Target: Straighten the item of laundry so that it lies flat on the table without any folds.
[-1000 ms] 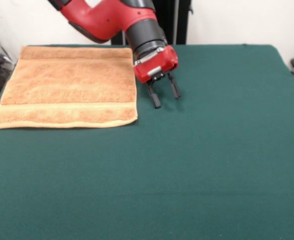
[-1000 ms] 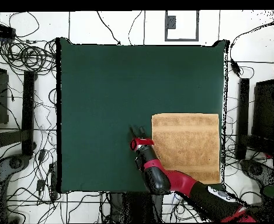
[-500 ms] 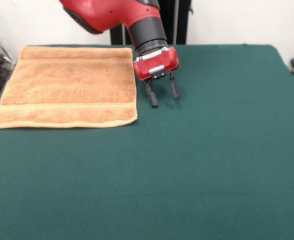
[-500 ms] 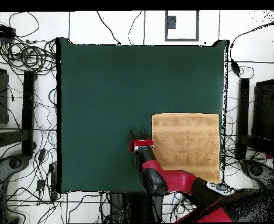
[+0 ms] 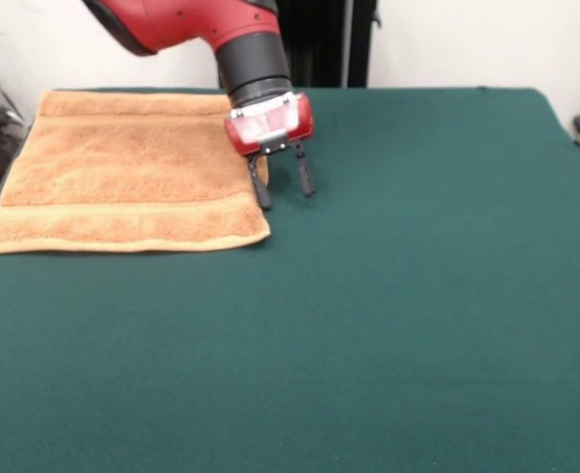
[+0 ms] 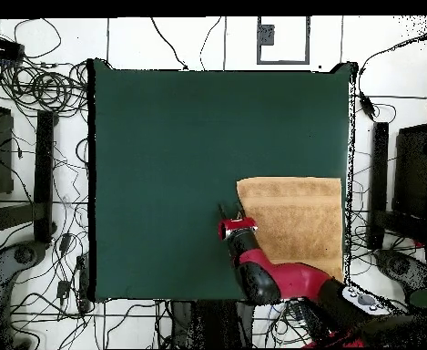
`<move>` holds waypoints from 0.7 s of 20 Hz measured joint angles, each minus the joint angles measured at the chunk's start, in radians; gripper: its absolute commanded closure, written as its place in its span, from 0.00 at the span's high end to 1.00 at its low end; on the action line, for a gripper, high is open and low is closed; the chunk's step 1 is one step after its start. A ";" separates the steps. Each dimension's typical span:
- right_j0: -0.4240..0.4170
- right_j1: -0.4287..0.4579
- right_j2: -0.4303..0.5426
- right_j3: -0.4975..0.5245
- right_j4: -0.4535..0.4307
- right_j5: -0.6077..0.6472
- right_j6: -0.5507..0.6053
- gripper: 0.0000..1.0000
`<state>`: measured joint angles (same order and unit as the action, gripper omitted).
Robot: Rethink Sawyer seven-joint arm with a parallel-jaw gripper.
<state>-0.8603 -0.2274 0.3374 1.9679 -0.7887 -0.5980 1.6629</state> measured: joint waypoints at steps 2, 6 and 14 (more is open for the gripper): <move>-0.006 -0.005 0.000 -0.005 -0.023 0.008 0.000 1.00; -0.034 -0.013 0.010 -0.009 -0.062 0.042 0.000 1.00; -0.095 -0.012 0.054 -0.009 -0.108 0.101 0.000 1.00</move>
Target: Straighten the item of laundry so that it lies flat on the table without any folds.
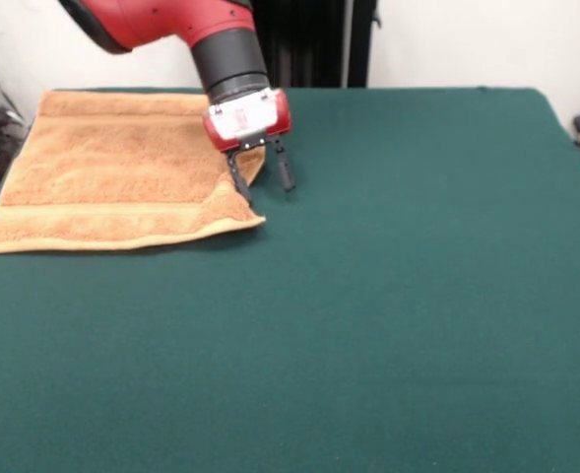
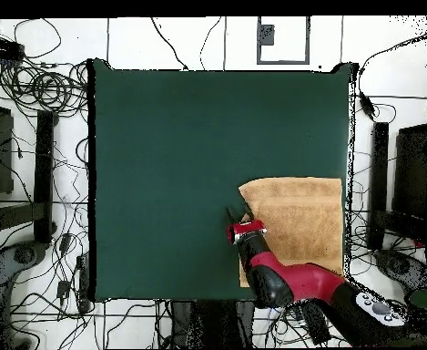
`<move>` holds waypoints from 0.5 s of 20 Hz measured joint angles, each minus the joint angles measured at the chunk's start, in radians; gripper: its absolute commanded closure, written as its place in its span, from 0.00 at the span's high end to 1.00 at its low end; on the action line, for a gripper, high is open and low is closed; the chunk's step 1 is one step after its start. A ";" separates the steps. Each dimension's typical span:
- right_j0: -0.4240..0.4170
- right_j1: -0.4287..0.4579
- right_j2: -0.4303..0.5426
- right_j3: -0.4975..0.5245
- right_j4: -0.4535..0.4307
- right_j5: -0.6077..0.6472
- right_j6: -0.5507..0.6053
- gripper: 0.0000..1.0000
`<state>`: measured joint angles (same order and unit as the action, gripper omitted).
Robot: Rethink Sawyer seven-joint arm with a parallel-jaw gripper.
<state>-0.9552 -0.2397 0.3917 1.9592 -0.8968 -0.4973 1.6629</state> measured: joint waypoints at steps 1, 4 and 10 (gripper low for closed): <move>-0.005 0.000 0.004 0.000 -0.003 0.006 0.000 1.00; -0.026 0.006 0.026 0.000 -0.013 0.027 0.000 1.00; -0.125 0.061 0.114 0.003 -0.029 0.085 0.000 1.00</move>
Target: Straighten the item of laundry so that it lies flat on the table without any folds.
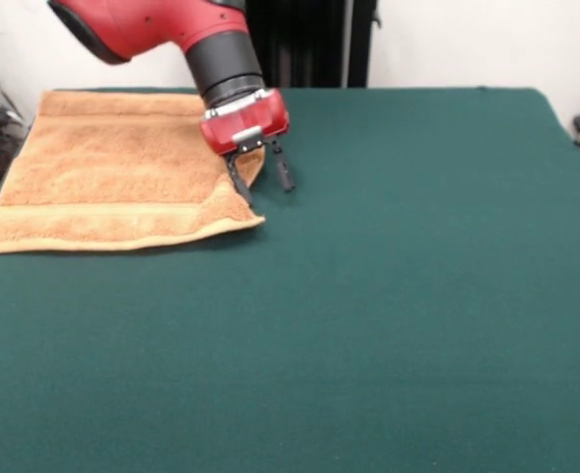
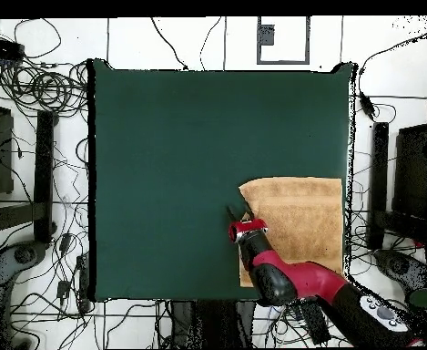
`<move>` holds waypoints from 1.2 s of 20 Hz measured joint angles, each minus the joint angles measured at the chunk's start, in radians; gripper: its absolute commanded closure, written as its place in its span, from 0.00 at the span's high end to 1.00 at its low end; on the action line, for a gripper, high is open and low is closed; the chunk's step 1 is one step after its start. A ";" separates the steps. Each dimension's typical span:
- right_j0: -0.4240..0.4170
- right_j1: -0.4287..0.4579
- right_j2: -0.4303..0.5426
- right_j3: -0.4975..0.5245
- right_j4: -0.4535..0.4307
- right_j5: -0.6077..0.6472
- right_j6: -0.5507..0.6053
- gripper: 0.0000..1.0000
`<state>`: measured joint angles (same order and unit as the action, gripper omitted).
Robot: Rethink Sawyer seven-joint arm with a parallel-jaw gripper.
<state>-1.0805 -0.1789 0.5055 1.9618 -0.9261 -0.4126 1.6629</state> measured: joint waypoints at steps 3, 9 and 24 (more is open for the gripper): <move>-0.080 0.060 0.057 0.003 0.000 0.028 0.000 1.00; -0.334 0.278 0.208 0.010 0.084 0.189 0.000 1.00; -0.437 0.448 0.272 -0.005 0.305 0.702 -0.001 1.00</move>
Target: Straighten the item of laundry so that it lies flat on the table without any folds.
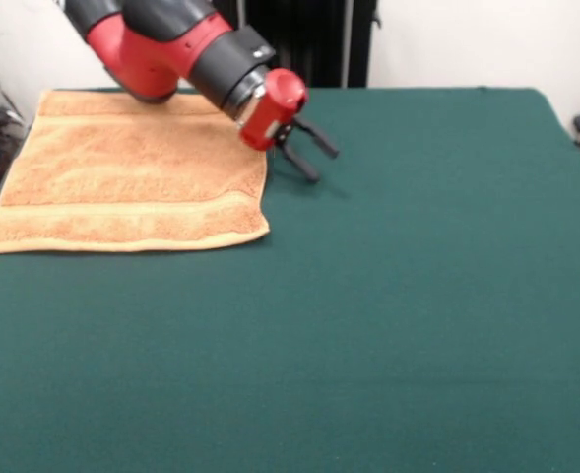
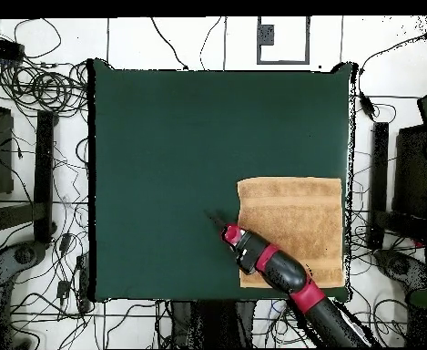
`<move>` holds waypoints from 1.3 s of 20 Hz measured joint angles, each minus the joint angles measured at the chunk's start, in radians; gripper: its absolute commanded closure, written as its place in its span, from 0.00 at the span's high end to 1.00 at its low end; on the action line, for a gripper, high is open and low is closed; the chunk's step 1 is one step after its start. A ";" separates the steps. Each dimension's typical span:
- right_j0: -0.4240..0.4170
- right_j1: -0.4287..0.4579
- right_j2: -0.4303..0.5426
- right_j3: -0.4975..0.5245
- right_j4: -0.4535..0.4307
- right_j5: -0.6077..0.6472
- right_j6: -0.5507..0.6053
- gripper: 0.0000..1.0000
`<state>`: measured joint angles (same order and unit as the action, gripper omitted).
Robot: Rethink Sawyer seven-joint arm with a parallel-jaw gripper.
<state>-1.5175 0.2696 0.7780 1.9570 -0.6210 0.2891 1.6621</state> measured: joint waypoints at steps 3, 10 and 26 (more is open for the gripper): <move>-0.011 0.029 0.000 0.000 -0.001 0.088 0.000 1.00; -0.012 0.021 0.000 0.006 -0.021 0.147 0.000 1.00; -0.006 -0.214 0.000 0.035 -0.094 0.133 0.000 1.00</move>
<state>-1.5230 0.0560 0.7780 1.9922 -0.7147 0.4218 1.6621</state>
